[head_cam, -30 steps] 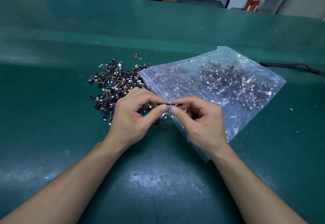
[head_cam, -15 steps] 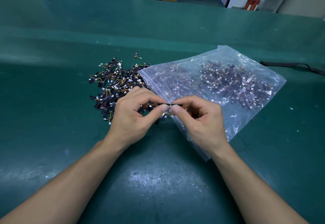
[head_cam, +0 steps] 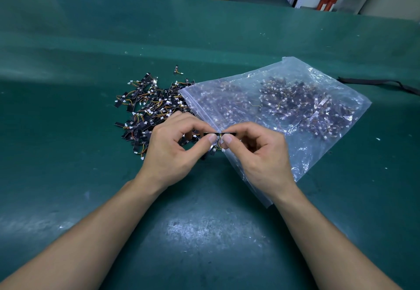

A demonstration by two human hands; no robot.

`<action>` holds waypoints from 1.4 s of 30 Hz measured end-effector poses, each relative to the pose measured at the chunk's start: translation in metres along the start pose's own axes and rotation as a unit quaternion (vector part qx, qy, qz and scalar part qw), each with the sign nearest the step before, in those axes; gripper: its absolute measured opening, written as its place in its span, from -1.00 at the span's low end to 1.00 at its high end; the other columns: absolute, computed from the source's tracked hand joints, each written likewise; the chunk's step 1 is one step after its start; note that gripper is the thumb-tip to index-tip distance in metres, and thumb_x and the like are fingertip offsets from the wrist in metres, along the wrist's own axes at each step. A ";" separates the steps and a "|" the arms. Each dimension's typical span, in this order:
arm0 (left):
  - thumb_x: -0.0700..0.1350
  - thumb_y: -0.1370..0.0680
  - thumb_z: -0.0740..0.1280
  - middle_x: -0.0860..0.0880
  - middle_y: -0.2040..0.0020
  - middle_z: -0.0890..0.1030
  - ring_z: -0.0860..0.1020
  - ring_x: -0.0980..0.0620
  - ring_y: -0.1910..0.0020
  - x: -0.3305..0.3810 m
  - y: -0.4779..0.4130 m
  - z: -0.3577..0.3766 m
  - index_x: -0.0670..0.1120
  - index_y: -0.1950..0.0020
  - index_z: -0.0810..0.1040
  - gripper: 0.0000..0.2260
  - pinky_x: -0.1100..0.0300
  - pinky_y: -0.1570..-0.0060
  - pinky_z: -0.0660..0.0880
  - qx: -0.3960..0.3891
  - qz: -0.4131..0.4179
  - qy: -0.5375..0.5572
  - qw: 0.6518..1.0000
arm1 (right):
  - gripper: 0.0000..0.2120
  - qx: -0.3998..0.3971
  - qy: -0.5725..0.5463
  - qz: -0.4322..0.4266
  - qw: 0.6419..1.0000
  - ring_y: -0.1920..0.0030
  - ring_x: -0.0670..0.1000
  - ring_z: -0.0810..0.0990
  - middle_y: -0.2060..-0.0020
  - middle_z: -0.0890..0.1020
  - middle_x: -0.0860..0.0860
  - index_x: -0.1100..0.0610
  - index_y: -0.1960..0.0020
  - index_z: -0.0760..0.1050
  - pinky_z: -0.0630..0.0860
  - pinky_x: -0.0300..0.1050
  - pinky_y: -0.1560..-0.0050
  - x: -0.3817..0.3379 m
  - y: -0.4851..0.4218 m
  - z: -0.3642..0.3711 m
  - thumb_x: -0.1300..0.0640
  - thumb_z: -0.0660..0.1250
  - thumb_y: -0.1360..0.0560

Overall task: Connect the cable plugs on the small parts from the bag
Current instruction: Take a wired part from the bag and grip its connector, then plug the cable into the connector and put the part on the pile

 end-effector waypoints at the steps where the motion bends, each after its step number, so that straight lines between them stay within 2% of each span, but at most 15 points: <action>1: -0.14 -0.51 0.45 0.08 0.20 0.64 0.52 -0.02 0.21 -0.001 0.000 0.000 -0.06 0.11 0.67 -0.98 0.17 0.19 0.41 -0.002 -0.002 0.001 1.000 | -0.91 0.000 0.000 -0.001 1.000 0.39 0.17 0.54 0.32 0.69 -0.07 -0.06 0.11 0.66 0.47 0.03 0.39 0.000 0.000 0.000 0.12 0.44 -0.51; 4: -0.11 -0.51 0.44 0.06 0.19 0.64 0.53 -0.05 0.20 -0.001 0.000 0.000 -0.05 0.10 0.67 -0.96 0.16 0.18 0.41 -0.004 -0.002 0.002 1.000 | -0.90 -0.001 -0.004 -0.002 1.000 0.35 0.21 0.58 0.31 0.70 -0.06 -0.07 0.12 0.66 0.50 0.14 0.34 0.000 0.000 0.000 0.12 0.43 -0.51; 6: -0.16 -0.51 0.45 0.04 0.21 0.64 0.53 -0.09 0.21 -0.001 0.000 0.001 -0.06 0.13 0.67 -0.98 0.11 0.19 0.43 -0.004 -0.003 -0.002 1.000 | -0.92 -0.004 -0.003 0.002 1.000 0.37 0.21 0.57 0.32 0.69 -0.03 -0.04 0.12 0.66 0.49 0.14 0.35 0.001 0.000 0.000 0.13 0.44 -0.50; 9: -0.18 -0.50 0.46 0.04 0.23 0.64 0.53 -0.09 0.22 -0.002 0.000 0.002 -0.06 0.15 0.66 -0.95 0.10 0.20 0.44 -0.002 -0.004 -0.005 1.000 | -0.91 -0.001 -0.001 0.015 1.000 0.40 0.20 0.50 0.34 0.67 0.06 -0.03 0.08 0.67 0.44 0.02 0.41 0.005 0.000 0.000 0.14 0.45 -0.46; 12: -0.18 -0.51 0.46 0.08 0.21 0.64 0.55 -0.02 0.20 -0.003 -0.001 -0.001 0.01 0.12 0.64 -0.91 0.16 0.16 0.45 0.019 -0.014 0.000 1.000 | -0.77 0.002 0.010 0.025 1.000 0.45 0.17 0.42 0.28 0.67 -0.01 -0.08 -0.04 0.63 0.36 -0.20 0.42 0.010 -0.002 -0.005 0.17 0.41 -0.43; 15: -0.16 -0.50 0.46 0.13 0.20 0.65 0.55 0.09 0.21 -0.008 -0.002 -0.006 0.09 0.13 0.64 -0.87 0.26 0.16 0.42 0.048 -0.052 0.019 0.997 | -0.67 -0.012 0.102 0.030 0.994 0.51 -0.09 0.36 0.23 0.63 -0.15 -0.13 -0.10 0.59 0.33 -0.31 0.38 0.017 -0.006 -0.011 -0.03 0.41 -0.34; 17: -0.13 -0.50 0.46 0.15 0.20 0.65 0.50 0.12 0.27 -0.012 -0.002 -0.009 0.15 0.14 0.63 -0.85 0.29 0.21 0.38 0.062 -0.074 0.025 0.995 | -0.55 -0.035 0.189 0.042 0.980 0.44 -0.12 0.44 0.18 0.59 -0.21 -0.17 -0.15 0.55 0.36 -0.26 0.32 0.023 -0.008 -0.012 -0.17 0.46 -0.27; 19: -0.08 -0.49 0.46 0.18 0.20 0.64 0.47 0.09 0.31 -0.013 -0.002 -0.010 0.18 0.15 0.62 -0.86 0.28 0.26 0.36 0.068 -0.081 0.022 0.994 | -0.49 -0.054 0.247 0.048 0.966 0.37 -0.17 0.47 0.16 0.57 -0.23 -0.17 -0.17 0.53 0.44 -0.16 0.26 0.028 -0.008 -0.012 -0.17 0.53 -0.25; 23: -0.03 -0.46 0.48 0.16 0.25 0.63 0.46 0.02 0.34 -0.015 -0.001 -0.010 0.13 0.20 0.62 -0.91 0.24 0.31 0.37 0.069 -0.091 0.027 0.993 | -0.63 -0.040 0.264 0.050 0.963 0.41 -0.13 0.48 0.18 0.63 -0.25 -0.13 -0.11 0.58 0.57 -0.05 0.18 0.030 -0.008 -0.016 0.05 0.52 -0.33; 26: -0.08 -0.46 0.50 0.14 0.28 0.61 0.45 0.10 0.35 -0.019 0.001 -0.009 0.04 0.22 0.62 -0.90 0.25 0.31 0.37 0.063 -0.105 0.030 0.992 | -0.76 -0.002 0.233 0.046 0.971 0.47 -0.09 0.46 0.22 0.64 -0.28 -0.12 -0.01 0.62 0.52 -0.16 0.27 0.028 -0.010 -0.022 0.03 0.47 -0.35; 29: -0.09 -0.49 0.47 0.18 0.25 0.62 0.52 0.17 0.27 -0.019 0.000 -0.006 0.03 0.19 0.65 -0.93 0.31 0.19 0.39 0.031 -0.099 0.013 0.995 | -0.83 0.044 0.202 0.035 0.978 0.51 -0.10 0.42 0.24 0.64 -0.31 -0.12 0.03 0.64 0.43 -0.30 0.34 0.023 -0.012 -0.030 0.05 0.46 -0.39; 32: -0.10 -0.52 0.43 0.17 0.20 0.65 0.56 0.12 0.17 -0.018 -0.001 -0.004 0.05 0.14 0.65 -0.94 0.21 0.09 0.43 0.008 -0.085 -0.028 0.996 | -0.82 0.071 0.181 0.023 0.981 0.48 -0.12 0.43 0.25 0.64 -0.31 -0.16 0.05 0.65 0.38 -0.39 0.34 0.017 -0.012 -0.035 0.09 0.47 -0.42; 36: -0.05 -0.53 0.44 0.16 0.22 0.64 0.51 0.08 0.22 -0.007 -0.010 -0.001 0.02 0.15 0.68 -0.93 0.09 0.16 0.47 -0.013 -0.049 -0.117 0.992 | -0.80 0.098 0.164 -0.003 0.982 0.43 -0.10 0.45 0.24 0.65 -0.29 -0.24 0.08 0.62 0.36 -0.40 0.34 0.008 -0.013 -0.042 0.08 0.47 -0.42; 40: 0.12 -0.53 0.38 0.15 0.23 0.65 0.53 0.04 0.17 0.008 -0.032 0.019 0.06 0.15 0.69 -0.82 0.06 0.11 0.51 -0.075 -0.048 -0.233 0.969 | -0.83 0.121 0.159 -0.028 0.979 0.45 -0.06 0.45 0.25 0.64 -0.28 -0.23 0.08 0.61 0.35 -0.39 0.35 -0.001 -0.013 -0.047 0.05 0.45 -0.43; 42: 0.17 -0.52 0.38 0.14 0.23 0.66 0.56 0.04 0.15 0.010 -0.045 0.033 0.09 0.14 0.69 -0.80 0.13 0.15 0.47 -0.088 -0.066 -0.273 0.956 | -0.85 0.131 0.159 -0.041 0.978 0.45 -0.02 0.45 0.25 0.64 -0.28 -0.18 0.05 0.64 0.37 -0.34 0.35 -0.004 -0.013 -0.049 0.05 0.44 -0.43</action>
Point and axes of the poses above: each hand's wrist, its own y-axis away from the middle knuckle, its own z-axis out of the palm, x = y × z, the point moved 6 cm from there along -y, towards the middle knuckle
